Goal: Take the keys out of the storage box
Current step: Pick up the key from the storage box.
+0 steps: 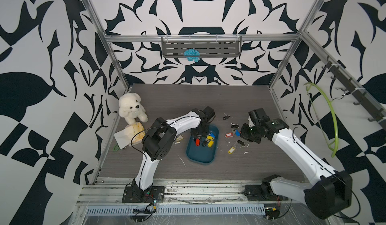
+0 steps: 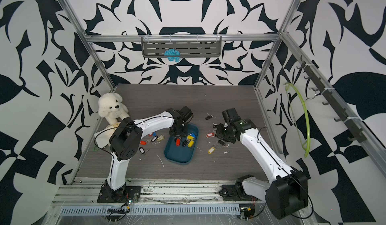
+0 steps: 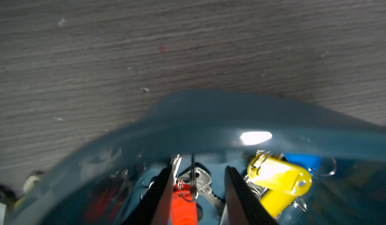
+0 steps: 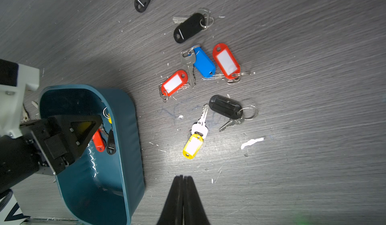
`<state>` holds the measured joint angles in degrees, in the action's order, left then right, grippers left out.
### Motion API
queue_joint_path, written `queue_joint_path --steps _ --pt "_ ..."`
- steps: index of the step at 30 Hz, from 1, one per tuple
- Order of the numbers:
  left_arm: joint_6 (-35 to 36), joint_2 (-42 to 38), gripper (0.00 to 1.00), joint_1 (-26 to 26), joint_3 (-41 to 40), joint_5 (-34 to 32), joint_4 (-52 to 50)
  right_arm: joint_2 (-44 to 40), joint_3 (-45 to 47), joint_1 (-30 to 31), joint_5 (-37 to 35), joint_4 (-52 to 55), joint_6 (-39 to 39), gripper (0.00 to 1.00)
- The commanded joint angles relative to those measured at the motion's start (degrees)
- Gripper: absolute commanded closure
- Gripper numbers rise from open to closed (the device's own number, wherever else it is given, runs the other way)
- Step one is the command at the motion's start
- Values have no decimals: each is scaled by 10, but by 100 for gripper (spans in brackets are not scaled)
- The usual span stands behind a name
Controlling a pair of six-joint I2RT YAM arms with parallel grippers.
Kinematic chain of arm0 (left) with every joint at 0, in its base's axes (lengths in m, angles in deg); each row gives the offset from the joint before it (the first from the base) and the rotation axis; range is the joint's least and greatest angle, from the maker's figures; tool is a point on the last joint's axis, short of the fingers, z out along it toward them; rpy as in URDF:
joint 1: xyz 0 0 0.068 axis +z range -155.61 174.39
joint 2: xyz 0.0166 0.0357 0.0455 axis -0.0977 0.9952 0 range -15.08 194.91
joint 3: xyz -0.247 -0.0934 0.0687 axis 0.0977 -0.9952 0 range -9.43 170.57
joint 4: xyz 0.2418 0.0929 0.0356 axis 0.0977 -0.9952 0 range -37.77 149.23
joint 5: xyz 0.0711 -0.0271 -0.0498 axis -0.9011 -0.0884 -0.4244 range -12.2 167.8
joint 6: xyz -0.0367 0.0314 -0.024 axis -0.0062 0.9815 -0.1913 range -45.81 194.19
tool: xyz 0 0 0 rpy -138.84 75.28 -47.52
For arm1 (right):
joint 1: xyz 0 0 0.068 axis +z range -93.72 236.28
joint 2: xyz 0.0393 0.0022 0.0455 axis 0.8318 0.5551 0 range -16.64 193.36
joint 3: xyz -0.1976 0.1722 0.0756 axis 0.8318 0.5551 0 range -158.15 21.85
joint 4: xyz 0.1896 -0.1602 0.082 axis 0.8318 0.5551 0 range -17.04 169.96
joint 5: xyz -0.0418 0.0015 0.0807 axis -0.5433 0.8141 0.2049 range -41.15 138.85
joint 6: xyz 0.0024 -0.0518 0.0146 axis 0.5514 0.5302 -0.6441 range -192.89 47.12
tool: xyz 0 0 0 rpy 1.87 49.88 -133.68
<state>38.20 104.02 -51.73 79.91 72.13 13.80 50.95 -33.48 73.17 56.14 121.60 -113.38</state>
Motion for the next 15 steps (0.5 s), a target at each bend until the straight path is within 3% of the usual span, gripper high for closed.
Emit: queue_joint_path --steps 1,10,15 --pt "5 7 59 1 2 8 -5 2 -7 -1 1 9 3 92" --pt "7 15 81 1 9 11 -11 2 -10 -1 1 9 4 93" --pt "9 14 100 1 14 10 -12 3 -11 -1 0 9 5 93"
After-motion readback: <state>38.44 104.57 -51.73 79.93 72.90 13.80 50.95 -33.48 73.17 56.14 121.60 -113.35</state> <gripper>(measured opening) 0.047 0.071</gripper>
